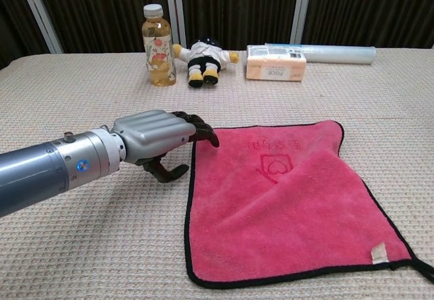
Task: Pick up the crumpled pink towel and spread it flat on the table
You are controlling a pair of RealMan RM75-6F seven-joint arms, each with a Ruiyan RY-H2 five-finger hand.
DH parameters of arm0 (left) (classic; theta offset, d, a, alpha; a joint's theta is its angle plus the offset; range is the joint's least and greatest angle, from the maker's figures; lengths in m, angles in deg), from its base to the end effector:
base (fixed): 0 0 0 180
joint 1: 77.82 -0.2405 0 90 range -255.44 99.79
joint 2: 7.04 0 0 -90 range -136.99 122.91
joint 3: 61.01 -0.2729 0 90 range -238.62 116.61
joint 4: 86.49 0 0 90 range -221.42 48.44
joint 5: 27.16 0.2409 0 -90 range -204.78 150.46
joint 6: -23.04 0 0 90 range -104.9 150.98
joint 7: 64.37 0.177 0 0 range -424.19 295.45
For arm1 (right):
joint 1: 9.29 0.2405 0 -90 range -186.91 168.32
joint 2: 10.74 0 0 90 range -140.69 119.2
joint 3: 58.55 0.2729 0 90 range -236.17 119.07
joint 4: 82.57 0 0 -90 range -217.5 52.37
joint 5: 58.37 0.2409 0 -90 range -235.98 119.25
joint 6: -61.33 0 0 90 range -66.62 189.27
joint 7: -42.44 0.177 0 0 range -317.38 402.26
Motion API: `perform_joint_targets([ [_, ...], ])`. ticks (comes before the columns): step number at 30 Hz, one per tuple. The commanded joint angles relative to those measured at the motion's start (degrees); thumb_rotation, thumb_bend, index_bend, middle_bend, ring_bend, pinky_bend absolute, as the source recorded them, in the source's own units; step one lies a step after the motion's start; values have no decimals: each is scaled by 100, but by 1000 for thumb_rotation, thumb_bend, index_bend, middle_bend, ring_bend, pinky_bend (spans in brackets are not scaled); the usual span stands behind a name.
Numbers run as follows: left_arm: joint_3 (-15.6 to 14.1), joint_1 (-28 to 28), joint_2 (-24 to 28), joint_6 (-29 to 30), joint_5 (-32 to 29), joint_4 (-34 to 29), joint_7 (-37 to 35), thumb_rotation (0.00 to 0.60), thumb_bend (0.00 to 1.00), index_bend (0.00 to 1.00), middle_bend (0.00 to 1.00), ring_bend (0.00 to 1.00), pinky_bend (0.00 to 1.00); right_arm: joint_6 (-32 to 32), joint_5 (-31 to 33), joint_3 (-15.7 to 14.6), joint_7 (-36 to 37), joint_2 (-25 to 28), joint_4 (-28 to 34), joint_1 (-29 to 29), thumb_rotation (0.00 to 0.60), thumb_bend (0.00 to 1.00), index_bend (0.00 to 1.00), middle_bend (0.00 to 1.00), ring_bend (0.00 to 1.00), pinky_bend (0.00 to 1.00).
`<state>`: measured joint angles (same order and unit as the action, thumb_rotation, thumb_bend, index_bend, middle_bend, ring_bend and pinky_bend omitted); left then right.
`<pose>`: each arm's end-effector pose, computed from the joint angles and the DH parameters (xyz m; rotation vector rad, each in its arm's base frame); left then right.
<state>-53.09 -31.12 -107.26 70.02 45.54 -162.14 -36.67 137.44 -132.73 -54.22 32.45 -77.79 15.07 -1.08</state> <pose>-0.1076 0.3611 -0.1459 -2.2037 -0.6719 -0.8371 -0.3352 -0.2370 0.0981 1.3691 -1.0489 0.7552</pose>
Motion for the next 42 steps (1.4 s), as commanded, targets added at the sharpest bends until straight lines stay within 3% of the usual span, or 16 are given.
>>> perform_joint_targets([
  [1, -41, 23, -46, -28, -46, 135, -30, 600, 574, 161, 87, 0, 0, -10, 19, 4, -17, -12, -14, 3, 600, 436, 0, 0, 0, 0],
  [16, -306, -33, 42, -86, -80, 423, -206, 600, 578, 161, 88, 0, 0, 3, -10, -39, -106, -66, -4, -12, 600, 436, 0, 0, 0, 0],
  [34, -392, -70, 219, -3, -12, 448, -396, 600, 574, 152, 78, 0, 0, -30, 4, -41, -100, -76, 2, -7, 600, 436, 0, 0, 0, 0],
  [37, -363, -94, 185, 115, 56, 398, -513, 600, 499, 93, 34, 0, 0, -28, -10, -44, -95, -76, 4, -7, 600, 436, 0, 0, 0, 0],
  [42, -305, -141, 178, 402, 283, 271, -811, 600, 210, 4, 0, 0, 0, -11, -73, -48, -63, -78, -9, -2, 600, 436, 0, 0, 0, 0],
])
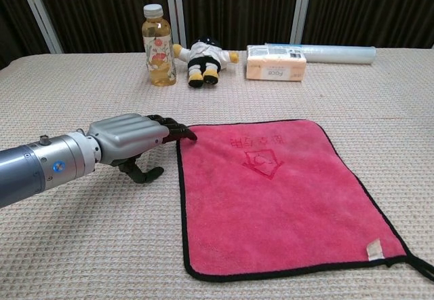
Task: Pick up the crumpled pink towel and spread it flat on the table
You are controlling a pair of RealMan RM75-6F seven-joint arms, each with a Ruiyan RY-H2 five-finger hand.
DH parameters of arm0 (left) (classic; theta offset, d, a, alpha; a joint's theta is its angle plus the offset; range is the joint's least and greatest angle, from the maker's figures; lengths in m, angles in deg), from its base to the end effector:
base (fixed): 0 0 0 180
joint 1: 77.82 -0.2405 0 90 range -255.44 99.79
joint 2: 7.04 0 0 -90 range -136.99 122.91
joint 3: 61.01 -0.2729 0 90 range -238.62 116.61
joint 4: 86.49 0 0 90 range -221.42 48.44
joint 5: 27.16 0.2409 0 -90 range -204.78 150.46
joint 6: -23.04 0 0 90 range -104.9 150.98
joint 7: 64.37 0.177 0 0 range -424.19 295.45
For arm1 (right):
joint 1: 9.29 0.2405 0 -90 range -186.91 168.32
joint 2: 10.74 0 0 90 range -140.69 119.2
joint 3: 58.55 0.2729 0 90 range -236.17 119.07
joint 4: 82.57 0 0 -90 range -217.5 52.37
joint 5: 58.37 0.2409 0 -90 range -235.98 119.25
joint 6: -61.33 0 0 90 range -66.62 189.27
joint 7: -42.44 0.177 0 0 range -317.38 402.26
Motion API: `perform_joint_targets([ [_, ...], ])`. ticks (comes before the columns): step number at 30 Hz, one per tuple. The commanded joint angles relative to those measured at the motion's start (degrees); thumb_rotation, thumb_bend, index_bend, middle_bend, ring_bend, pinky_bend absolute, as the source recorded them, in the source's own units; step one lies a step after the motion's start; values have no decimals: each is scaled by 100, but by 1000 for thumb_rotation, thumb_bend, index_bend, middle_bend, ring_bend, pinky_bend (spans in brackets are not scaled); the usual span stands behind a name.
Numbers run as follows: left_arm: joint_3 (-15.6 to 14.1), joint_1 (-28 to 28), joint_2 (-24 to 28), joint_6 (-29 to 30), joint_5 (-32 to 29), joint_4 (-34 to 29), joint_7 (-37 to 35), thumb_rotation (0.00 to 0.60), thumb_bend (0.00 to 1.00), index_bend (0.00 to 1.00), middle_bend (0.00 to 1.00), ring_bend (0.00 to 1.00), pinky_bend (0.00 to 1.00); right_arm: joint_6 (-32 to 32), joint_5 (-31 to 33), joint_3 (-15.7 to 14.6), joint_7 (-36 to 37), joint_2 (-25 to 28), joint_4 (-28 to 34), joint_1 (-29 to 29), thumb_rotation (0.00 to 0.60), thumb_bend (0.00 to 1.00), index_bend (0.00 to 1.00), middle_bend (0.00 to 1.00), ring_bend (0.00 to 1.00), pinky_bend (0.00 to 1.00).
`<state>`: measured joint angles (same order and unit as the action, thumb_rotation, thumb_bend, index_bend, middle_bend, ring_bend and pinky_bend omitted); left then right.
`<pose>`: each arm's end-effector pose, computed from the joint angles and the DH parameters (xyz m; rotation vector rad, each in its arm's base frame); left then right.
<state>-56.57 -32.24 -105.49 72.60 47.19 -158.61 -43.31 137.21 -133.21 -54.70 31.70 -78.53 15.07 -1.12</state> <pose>-0.1455 0.3694 -0.1336 -2.1593 -0.7077 -0.8117 -0.3332 -0.2343 0.0909 1.3872 -1.0535 0.7498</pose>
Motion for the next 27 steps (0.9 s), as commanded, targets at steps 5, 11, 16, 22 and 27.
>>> perform_joint_targets([
  [5, 297, -188, 272, 582, 165, -659, -670, 600, 134, 0, 0, 0, 0, 138, -215, -3, 77, -45, -115, -11, 600, 436, 0, 0, 0, 0],
  [11, 344, -581, 919, 1160, 239, -1518, -984, 600, 133, 3, 0, 0, 0, 194, -383, -30, 165, -45, -192, -14, 600, 436, 0, 0, 0, 0],
  [16, -34, -1183, 1522, 1818, 245, -2101, -444, 600, 133, 18, 0, 0, 0, 275, -534, -56, 110, -83, -343, -16, 600, 436, 0, 0, 0, 0],
  [22, -572, -2066, 2019, 2746, 349, -2536, -267, 600, 133, 37, 0, 0, 0, 314, -715, -143, 130, -68, -350, -39, 600, 436, 0, 0, 0, 0],
  [27, -969, -2688, 2383, 3407, 633, -2599, -337, 600, 132, 30, 0, 0, 0, 445, -969, -241, -130, -54, -442, -72, 600, 436, 0, 0, 0, 0],
])
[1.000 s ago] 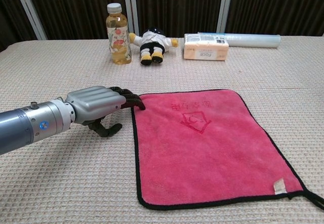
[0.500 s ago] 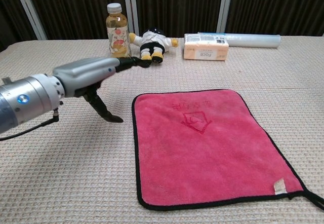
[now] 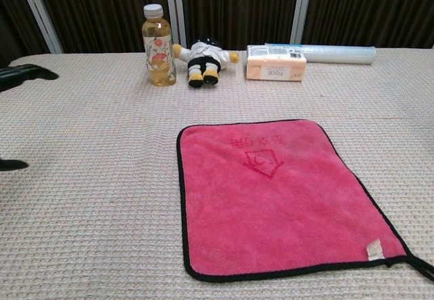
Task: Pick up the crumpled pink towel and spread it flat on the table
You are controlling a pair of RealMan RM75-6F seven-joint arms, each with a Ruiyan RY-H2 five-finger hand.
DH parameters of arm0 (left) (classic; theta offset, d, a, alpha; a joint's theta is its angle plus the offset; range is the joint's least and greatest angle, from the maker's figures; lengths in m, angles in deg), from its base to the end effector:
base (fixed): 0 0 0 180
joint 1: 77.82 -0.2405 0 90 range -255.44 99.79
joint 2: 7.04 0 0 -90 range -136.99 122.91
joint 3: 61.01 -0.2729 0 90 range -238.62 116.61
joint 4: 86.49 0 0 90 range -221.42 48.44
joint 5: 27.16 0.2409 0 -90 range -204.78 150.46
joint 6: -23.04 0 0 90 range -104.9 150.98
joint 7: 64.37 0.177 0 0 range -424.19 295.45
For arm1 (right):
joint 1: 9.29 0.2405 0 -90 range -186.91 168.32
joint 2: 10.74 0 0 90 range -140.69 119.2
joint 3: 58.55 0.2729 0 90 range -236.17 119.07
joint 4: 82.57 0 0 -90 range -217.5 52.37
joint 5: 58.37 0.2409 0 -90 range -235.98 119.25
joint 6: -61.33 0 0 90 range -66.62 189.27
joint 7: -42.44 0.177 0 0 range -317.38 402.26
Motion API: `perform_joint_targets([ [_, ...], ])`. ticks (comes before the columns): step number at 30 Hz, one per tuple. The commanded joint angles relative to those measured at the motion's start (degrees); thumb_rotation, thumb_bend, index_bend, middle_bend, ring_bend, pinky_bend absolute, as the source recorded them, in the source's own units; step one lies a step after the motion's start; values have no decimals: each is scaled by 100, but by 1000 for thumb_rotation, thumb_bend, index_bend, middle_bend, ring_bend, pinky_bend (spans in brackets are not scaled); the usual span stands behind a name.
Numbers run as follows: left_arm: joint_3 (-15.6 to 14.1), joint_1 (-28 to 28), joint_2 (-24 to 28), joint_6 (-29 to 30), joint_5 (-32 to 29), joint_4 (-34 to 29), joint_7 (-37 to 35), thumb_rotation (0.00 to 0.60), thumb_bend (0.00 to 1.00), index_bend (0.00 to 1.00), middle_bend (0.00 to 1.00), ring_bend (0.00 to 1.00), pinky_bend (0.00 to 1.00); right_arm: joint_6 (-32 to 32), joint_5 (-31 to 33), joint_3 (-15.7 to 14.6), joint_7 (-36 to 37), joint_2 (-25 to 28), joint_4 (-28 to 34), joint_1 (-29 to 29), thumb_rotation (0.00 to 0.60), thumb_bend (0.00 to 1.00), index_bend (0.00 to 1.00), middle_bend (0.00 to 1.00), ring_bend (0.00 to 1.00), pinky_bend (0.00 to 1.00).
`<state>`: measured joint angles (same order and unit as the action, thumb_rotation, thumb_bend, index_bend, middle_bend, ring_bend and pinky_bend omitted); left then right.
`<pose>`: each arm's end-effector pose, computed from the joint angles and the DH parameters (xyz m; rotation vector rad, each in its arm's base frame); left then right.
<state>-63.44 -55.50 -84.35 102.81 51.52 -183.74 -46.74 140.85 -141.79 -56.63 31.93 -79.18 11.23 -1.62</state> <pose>-0.2427 0.2715 0.0258 -1.6458 -0.8932 -0.9421 -0.3265 -0.2276 0.0923 1.4863 -0.9109 0.7925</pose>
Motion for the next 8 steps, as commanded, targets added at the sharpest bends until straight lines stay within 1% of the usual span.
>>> perform_joint_targets([
  [1, -352, -493, 343, 552, 276, -42, 42, 600, 131, 30, 0, 0, 0, 133, -149, -55, -243, 14, -97, -38, 600, 436, 0, 0, 0, 0],
  [5, -515, -902, 536, 958, 447, 196, -67, 600, 127, 27, 0, 0, 0, 376, -212, -1, -410, 46, -155, -113, 600, 408, 0, 0, 0, 0],
  [8, -475, -1072, 617, 1112, 428, 322, -252, 600, 119, 21, 0, 0, 0, 617, -274, 62, -465, 47, -223, -181, 600, 401, 0, 0, 0, 0],
])
